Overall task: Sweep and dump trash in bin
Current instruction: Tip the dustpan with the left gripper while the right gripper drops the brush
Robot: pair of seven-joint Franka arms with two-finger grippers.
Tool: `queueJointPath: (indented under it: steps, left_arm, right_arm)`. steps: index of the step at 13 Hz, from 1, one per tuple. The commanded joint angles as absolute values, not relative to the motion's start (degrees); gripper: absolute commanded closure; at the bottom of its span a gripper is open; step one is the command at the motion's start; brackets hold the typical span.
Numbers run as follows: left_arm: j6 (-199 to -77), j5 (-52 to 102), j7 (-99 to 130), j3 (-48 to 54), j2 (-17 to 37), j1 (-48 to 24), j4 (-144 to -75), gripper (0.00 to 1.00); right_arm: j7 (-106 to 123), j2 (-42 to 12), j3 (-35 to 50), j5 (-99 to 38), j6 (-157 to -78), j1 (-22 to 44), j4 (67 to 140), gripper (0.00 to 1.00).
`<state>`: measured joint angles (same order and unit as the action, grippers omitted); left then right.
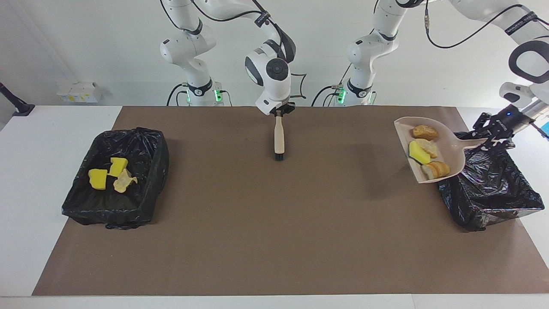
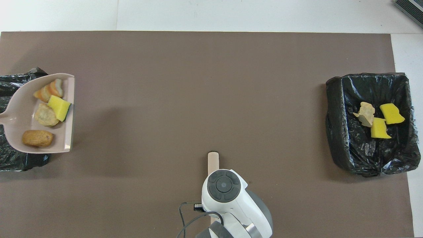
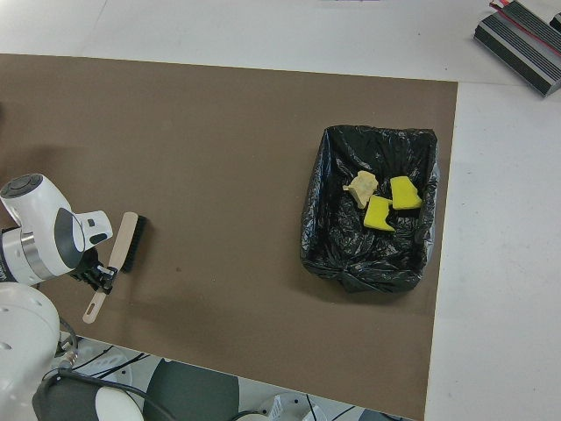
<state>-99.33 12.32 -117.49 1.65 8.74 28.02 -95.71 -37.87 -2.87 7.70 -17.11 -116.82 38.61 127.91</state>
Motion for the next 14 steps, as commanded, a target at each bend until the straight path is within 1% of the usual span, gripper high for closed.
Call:
queueJointPath:
  steps: [1, 2, 3, 4, 6, 8, 9, 11, 14]
  left_arm:
    - [-96.8, 9.6, -120.4, 1.9, 9.6, 32.3, -89.8, 1.00]
    - [-96.4, 8.1, -120.5, 2.1, 11.0, 33.7, -87.5, 1.00]
    - [-96.2, 5.0, -120.8, 2.0, 12.5, 34.0, -84.4, 1.00]
    - [-96.6, 1.5, -121.0, 2.1, 14.1, 34.1, -81.7, 1.00]
    - [-99.0, -3.3, -121.4, 2.5, 15.6, 33.9, -79.1, 1.00]
    - [-104.3, -10.3, -121.3, 2.5, 16.0, 33.2, -79.2, 1.00]
    - [-106.5, -15.9, -120.9, 2.7, 16.0, 31.7, -79.6, 1.00]
    - [-109.9, -21.9, -120.5, 2.5, 15.6, 29.8, -82.1, 1.00]
    - [-112.5, -31.2, -117.1, 2.6, 15.6, 28.7, -82.4, 1.00]
  right_arm:
    - [-36.4, -3.3, 8.0, -16.0, -117.2, 38.0, 128.1, 1.00]
    - [-36.2, -3.4, 8.0, -16.0, -117.3, 37.8, 128.1, 0.79]
    - [-36.1, -3.5, 8.0, -16.0, -117.3, 37.6, 128.0, 0.32]
    - [-35.9, -3.9, 8.0, -15.6, -117.2, 37.6, 127.4, 0.00]
    - [-36.4, -4.7, 8.0, -14.0, -116.6, 37.6, 125.4, 0.00]
    - [-36.4, -4.2, 7.6, -13.1, -116.5, 36.7, 124.4, 0.00]
    - [-36.4, -4.0, 7.6, -12.4, -116.4, 34.8, 123.3, 0.00]
    - [-36.5, -3.9, 7.5, -10.1, -116.0, 32.0, 121.0, 0.00]
    - [-35.8, -3.9, 7.6, -1.6, -115.8, 25.9, 116.0, 0.00]
